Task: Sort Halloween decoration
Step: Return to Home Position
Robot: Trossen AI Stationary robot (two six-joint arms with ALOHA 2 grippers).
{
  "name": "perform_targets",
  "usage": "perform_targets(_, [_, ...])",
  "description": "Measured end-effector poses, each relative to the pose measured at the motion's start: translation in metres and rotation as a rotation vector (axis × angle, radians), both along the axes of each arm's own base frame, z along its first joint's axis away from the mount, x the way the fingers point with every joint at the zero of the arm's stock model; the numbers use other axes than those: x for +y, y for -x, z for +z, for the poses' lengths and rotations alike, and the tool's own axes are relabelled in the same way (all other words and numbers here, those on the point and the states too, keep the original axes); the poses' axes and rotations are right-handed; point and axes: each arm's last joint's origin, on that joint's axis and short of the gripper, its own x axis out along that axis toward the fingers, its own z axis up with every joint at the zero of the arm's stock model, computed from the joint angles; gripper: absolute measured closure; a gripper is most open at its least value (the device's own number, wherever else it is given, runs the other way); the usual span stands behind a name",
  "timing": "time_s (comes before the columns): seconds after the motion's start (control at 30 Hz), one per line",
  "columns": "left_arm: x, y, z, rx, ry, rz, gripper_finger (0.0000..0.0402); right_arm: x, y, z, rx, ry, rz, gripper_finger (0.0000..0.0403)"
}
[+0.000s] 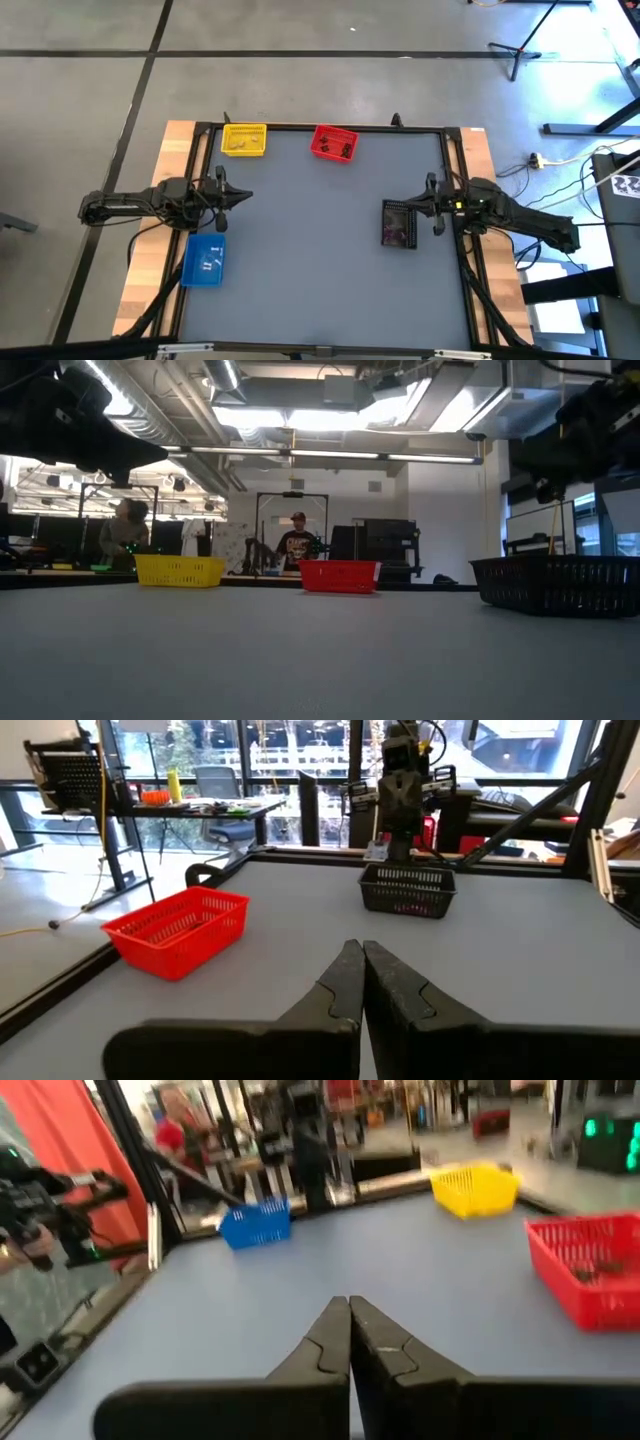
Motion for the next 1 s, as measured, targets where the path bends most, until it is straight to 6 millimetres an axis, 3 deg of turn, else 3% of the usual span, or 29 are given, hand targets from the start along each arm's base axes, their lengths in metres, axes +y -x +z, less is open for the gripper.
perform_targets(0.2, [0.0,0.0,-0.0003,0.002,-0.003,0.001,0.0401,-0.0006,-0.0048,-0.0028,-0.121,0.031,0.018,0.0403])
perform_targets(0.73, [0.0,-0.0001,-0.0009,0.005,-0.003,0.001,0.0401,-0.0018,-0.0061,-0.0053,-0.141,0.094,-0.014,0.0403])
perform_targets(1.0, [-0.0028,-0.0005,-0.0022,0.01,0.052,-0.095,0.0401,-0.0024,-0.0062,-0.0057,-0.137,0.115,-0.032,0.0403])
